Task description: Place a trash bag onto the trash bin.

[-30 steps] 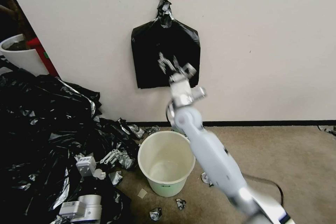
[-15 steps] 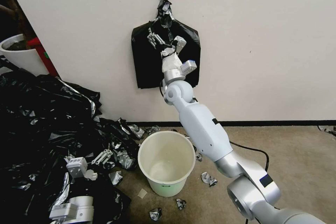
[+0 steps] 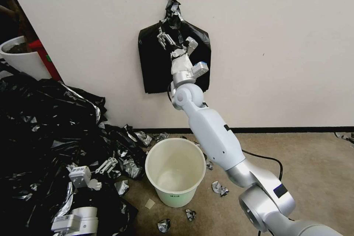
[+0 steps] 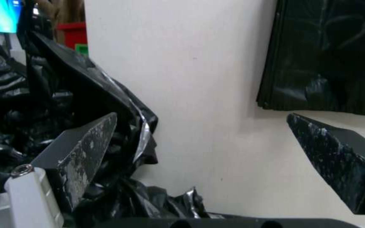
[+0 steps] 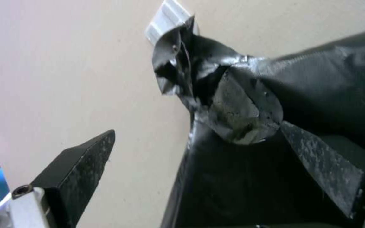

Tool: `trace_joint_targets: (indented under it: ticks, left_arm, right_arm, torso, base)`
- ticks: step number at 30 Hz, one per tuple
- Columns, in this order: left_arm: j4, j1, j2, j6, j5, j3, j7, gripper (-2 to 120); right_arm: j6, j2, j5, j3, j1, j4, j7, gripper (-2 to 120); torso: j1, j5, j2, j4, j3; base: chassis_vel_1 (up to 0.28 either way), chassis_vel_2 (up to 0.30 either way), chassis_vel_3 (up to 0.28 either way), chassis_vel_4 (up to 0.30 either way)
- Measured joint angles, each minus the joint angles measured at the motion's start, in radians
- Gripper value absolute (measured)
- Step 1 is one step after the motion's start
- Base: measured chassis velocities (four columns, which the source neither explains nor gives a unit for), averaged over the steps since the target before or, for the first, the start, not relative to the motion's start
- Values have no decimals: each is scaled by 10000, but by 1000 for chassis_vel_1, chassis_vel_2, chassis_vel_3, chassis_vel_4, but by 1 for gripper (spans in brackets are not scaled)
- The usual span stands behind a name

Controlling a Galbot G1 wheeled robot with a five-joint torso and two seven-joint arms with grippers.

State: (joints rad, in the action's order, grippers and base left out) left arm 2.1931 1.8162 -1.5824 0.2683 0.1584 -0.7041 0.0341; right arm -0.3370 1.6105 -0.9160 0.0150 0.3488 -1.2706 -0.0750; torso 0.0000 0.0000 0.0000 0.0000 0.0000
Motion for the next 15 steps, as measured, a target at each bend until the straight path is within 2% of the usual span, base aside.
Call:
trace_joint_targets:
  ticks: [15]
  left_arm:
    - [-105,-52,179,62,6,-179,0,100]
  right_arm:
    - [-25,-14,-367,-10,-142,126,449,100]
  torso:
    - [0,0,0,0,0]
  base:
    - [0,0,0,0]
